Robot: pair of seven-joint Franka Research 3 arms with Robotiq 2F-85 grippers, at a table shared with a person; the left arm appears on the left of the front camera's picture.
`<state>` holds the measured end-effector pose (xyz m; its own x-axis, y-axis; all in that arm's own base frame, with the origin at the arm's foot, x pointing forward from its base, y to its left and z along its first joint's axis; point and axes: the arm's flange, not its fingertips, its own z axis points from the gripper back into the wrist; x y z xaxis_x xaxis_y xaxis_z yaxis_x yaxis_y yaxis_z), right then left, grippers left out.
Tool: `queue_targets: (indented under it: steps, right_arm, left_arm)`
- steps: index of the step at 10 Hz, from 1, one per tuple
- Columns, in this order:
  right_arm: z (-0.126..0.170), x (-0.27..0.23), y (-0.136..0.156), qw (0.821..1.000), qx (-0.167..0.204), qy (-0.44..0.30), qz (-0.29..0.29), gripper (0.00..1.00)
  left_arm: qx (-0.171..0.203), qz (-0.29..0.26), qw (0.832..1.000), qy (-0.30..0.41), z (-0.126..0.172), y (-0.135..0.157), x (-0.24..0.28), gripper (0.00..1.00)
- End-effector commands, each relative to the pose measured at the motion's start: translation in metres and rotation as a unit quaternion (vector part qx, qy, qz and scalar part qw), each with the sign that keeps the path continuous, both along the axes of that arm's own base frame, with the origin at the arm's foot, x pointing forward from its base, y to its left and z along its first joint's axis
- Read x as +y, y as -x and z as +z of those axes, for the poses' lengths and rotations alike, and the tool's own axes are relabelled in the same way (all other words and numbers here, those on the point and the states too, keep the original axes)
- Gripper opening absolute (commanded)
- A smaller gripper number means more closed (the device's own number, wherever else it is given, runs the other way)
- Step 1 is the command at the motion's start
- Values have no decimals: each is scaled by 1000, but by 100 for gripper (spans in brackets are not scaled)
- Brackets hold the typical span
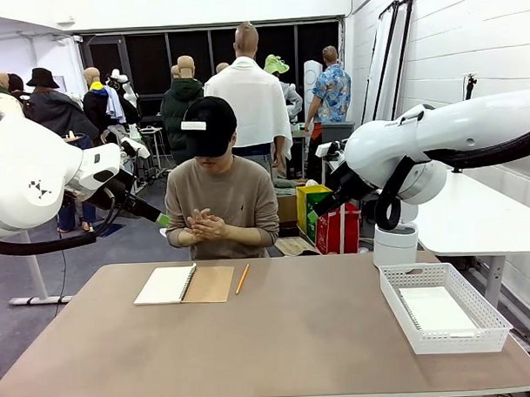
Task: Sort the paper based on its condition.
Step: If a person hands you a paper, place it in the Organizing basket , and if it's crumpled, put it in the Trash can.
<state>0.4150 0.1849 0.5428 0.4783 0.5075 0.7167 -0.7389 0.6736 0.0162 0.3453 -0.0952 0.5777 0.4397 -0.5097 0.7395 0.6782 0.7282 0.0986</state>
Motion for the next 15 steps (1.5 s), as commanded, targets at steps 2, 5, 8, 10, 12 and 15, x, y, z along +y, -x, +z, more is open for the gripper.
queue_targets:
  steps: [2,5,8,10,12,15]
  right_arm:
    - [0,0,0,1000,-1,3,-1,100]
    - [0,0,0,1000,-1,3,-1,100]
    - [0,0,0,1000,-1,3,-1,100]
    - [0,0,0,1000,-1,3,-1,100]
    - [0,0,0,1000,-1,3,-1,100]
    - [0,0,0,1000,-1,3,-1,100]
  left_arm:
    - [2,-6,1000,1,-1,0,1,100]
    - [2,-6,1000,1,-1,0,1,100]
    - [2,-6,1000,1,-1,0,1,100]
    - [2,-6,1000,1,-1,0,1,100]
    - [2,-6,1000,1,-1,0,1,100]
    - [2,-6,1000,1,-1,0,1,100]
